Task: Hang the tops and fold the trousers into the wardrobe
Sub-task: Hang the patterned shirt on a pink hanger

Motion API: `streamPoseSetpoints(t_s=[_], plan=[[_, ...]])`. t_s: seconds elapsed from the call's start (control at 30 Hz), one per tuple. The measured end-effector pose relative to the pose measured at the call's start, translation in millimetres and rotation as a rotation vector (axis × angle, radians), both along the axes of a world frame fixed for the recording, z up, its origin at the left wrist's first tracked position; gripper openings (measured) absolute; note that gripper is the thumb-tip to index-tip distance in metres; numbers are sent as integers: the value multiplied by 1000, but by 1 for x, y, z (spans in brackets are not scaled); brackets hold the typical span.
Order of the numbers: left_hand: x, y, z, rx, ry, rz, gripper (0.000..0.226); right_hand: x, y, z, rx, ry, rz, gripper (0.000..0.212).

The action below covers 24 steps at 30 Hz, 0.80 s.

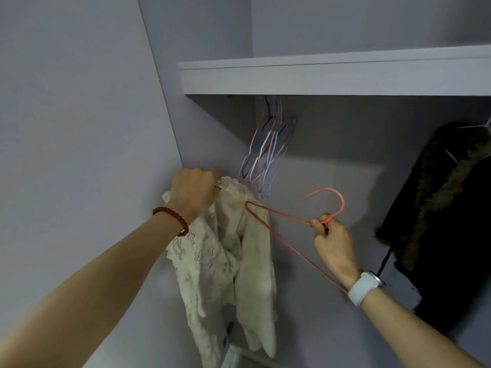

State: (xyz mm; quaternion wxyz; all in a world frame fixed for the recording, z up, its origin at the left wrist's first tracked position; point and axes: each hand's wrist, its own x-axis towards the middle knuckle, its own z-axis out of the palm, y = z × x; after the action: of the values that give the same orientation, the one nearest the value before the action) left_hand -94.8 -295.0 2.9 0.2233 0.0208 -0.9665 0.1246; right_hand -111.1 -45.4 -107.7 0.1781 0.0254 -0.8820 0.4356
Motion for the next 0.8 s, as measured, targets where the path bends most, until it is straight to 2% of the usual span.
streamPoseSetpoints(t_s=[0.07,0.17,0.2,0.27,0.33,0.43,0.5,0.63,0.7,0.8], plan=[[-2,-6,-2,124,16,15,25,-1,4,7,-27,23,-9,30],[-11,-13,4,708,-158,-42,31,-1,9,18,11,-41,132,25],[-14,-11,5,839,-194,-71,31,-1,11,21,59,-83,200,24],[-14,-4,6,945,-213,-108,28,-2,12,23,139,-158,328,26],[-12,7,3,932,-210,-156,28,-2,11,25,176,-211,410,27],[-15,19,-5,766,-174,-171,20,-4,5,25,200,-312,506,27],[-15,22,-4,704,-147,-159,22,-2,0,24,131,-355,516,27],[-7,22,5,556,-98,-143,23,-2,-8,20,-117,-180,248,26],[0,21,8,498,-82,-149,22,-4,-10,21,-100,-84,157,24],[12,26,12,571,-75,-241,16,-7,-16,23,-100,-69,169,24]])
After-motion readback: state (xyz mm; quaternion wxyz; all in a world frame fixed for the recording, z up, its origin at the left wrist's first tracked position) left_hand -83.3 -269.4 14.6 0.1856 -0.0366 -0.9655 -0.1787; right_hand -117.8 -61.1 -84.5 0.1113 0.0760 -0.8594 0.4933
